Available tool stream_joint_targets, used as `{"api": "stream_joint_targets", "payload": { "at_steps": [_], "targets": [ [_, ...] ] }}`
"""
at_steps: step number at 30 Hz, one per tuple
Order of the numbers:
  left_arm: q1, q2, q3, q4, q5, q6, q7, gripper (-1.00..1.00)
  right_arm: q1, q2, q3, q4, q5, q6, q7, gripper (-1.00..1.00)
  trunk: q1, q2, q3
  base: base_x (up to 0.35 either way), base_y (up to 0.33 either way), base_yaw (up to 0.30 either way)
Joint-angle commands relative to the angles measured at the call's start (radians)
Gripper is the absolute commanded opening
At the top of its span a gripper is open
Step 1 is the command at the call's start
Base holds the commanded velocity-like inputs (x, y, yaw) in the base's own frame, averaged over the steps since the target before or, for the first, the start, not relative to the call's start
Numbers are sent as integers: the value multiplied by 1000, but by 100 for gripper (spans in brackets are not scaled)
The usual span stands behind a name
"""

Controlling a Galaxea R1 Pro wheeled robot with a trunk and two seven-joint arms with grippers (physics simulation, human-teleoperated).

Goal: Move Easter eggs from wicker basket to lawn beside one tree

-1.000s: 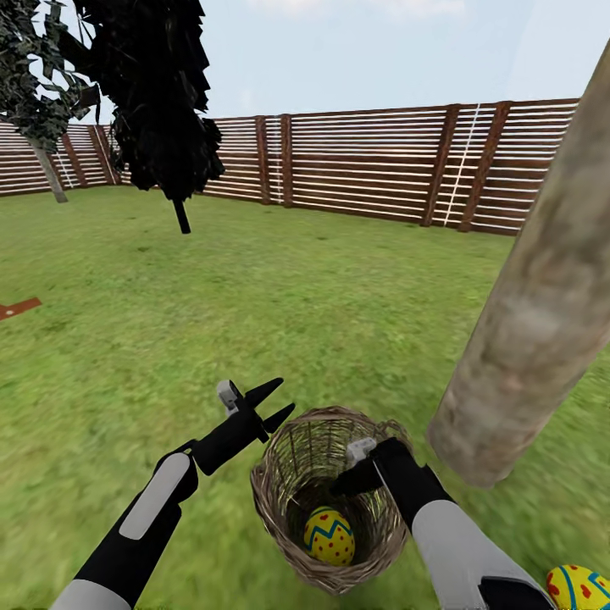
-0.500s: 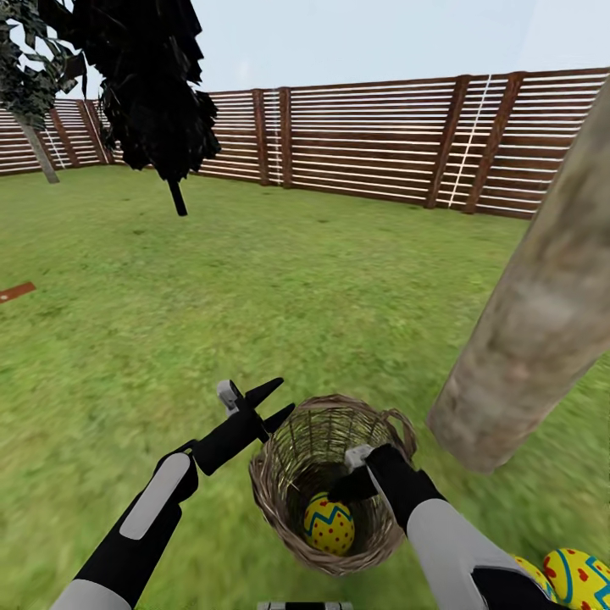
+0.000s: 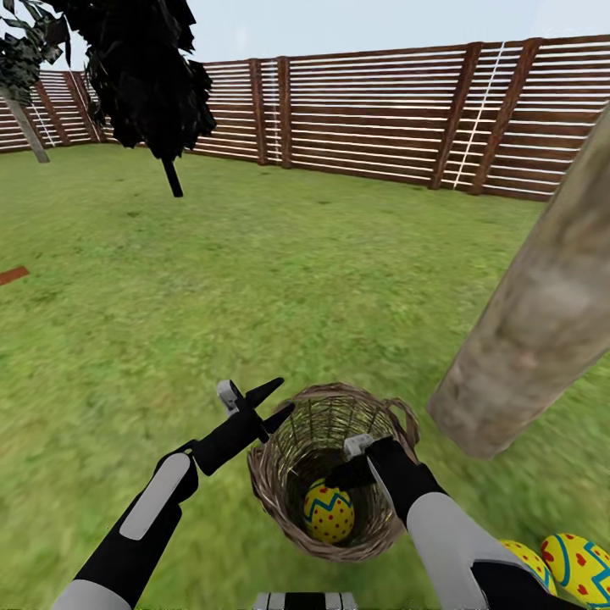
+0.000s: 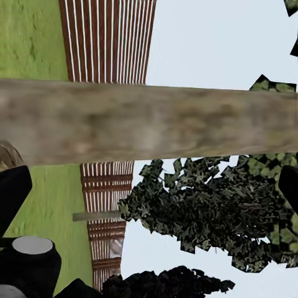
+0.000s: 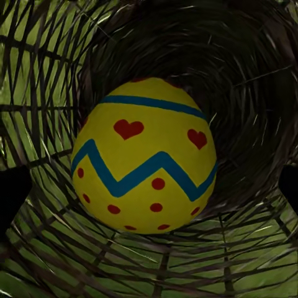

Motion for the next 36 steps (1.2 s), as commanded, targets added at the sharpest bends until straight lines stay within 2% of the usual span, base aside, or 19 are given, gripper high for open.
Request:
{"api": "stream_joint_targets", "payload": {
  "at_steps": [1,6,20,21,23,30,36],
  "targets": [
    [-1,1,-1,0,6,4,-1,100,-2,1,-8,-2,-13,6,7,100,0,-1,-5,0,0,0],
    [-2,1,-1,0,5,4,-1,100,-11,1,-8,-2,-44,10,7,100,2,-2,-24,0,0,0],
    [-1,1,-1,0,7,4,-1,100,-18,1,-9,-3,-54,12,2,100,9,-5,-78,0,0,0],
    [2,7,5,-5,12,-2,-7,100,-24,2,-8,-5,-59,18,3,100,9,-5,-78,0,0,0],
    [-2,-4,0,-17,23,3,5,100,-35,2,-8,-17,-71,7,15,100,9,-5,-78,0,0,0],
    [8,-7,16,-42,41,-1,6,100,-73,2,-11,-47,-86,-4,29,100,9,-5,-78,0,0,0],
    [10,24,50,-76,48,6,-28,100,-105,2,-11,-46,-113,-2,28,100,9,-5,-78,0,0,0]
  ]
}}
